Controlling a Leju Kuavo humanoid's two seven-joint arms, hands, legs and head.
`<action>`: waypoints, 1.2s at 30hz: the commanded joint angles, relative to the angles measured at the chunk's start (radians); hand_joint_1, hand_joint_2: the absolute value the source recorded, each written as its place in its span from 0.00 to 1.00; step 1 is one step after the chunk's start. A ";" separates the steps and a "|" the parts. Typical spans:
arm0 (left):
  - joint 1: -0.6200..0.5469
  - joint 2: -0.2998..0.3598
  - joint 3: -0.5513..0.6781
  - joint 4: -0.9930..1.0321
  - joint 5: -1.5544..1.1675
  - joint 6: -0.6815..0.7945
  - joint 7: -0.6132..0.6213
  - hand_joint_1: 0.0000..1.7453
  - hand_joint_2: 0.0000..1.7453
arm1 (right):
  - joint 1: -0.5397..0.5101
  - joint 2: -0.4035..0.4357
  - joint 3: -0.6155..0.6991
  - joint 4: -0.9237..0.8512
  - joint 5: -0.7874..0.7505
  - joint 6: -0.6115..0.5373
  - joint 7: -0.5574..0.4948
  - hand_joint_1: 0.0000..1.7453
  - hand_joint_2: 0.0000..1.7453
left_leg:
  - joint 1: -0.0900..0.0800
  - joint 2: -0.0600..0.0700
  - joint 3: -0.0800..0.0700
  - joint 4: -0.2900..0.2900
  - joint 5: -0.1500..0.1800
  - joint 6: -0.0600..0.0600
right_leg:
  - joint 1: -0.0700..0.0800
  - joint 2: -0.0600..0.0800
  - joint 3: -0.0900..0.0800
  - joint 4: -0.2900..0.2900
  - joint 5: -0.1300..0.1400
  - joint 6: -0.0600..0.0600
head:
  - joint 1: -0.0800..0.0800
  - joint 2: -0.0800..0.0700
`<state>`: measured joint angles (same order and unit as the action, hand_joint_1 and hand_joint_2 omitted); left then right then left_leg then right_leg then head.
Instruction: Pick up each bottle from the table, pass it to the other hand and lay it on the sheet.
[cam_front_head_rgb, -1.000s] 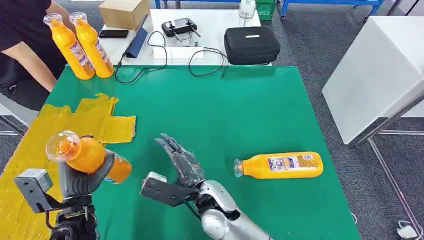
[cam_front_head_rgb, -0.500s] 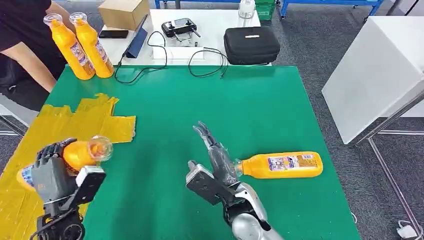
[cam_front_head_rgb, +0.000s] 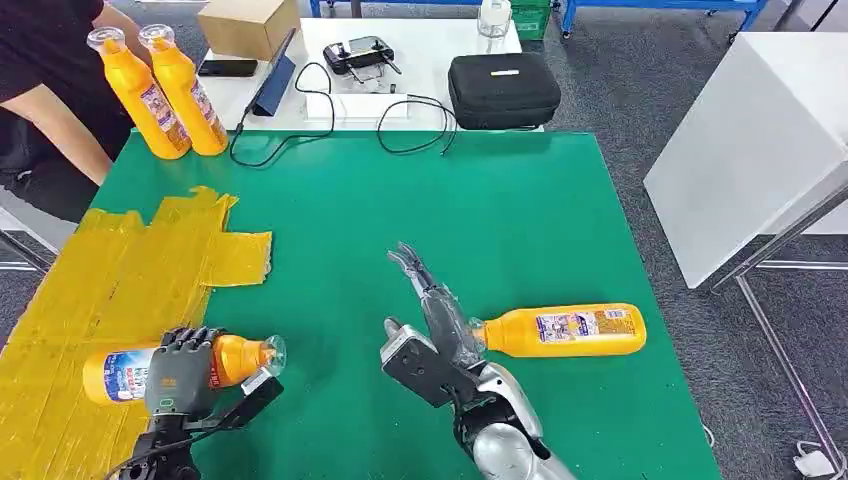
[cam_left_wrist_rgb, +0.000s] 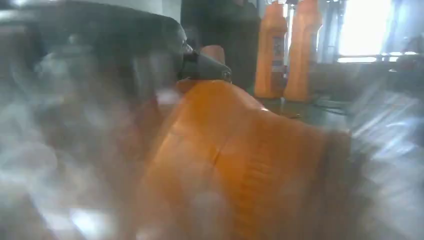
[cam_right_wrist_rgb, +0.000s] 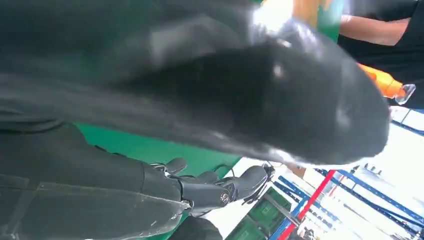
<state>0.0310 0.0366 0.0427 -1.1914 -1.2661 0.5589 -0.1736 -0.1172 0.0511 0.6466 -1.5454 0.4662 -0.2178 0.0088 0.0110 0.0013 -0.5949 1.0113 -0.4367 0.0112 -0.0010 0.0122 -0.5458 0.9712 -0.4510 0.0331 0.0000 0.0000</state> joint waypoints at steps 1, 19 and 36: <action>-0.036 0.039 -0.063 0.134 -0.043 -0.031 0.045 1.00 1.00 | -0.027 -0.020 0.000 0.023 -0.006 0.013 0.008 0.00 0.00 | -0.001 0.000 0.002 -0.001 0.000 0.000 | -0.001 0.000 0.002 0.000 0.000 0.000 | 0.000 0.000; -0.034 -0.022 -0.001 0.051 0.094 -0.091 0.041 0.00 0.00 | 0.016 -0.031 -0.025 -0.004 0.035 0.024 0.021 0.00 0.00 | -0.001 -0.004 0.008 -0.001 0.002 0.002 | -0.001 -0.005 0.008 0.000 0.000 0.000 | 0.000 0.000; -0.023 -0.029 0.004 0.003 0.126 -0.100 0.024 0.00 0.00 | 0.036 -0.038 -0.040 -0.021 0.050 0.021 0.022 0.00 0.00 | -0.001 -0.004 0.003 -0.001 0.002 0.002 | -0.001 -0.006 0.003 0.000 0.000 0.000 | 0.000 0.000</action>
<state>0.0149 0.0298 0.0206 -1.1994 -1.1414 0.4696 -0.1499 -0.0712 0.0290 0.6207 -1.5698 0.5177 -0.1949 0.0263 0.0105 -0.0032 -0.5926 1.0110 -0.4345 0.0130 -0.0014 0.0070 -0.5428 0.9715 -0.4512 0.0329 0.0000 0.0000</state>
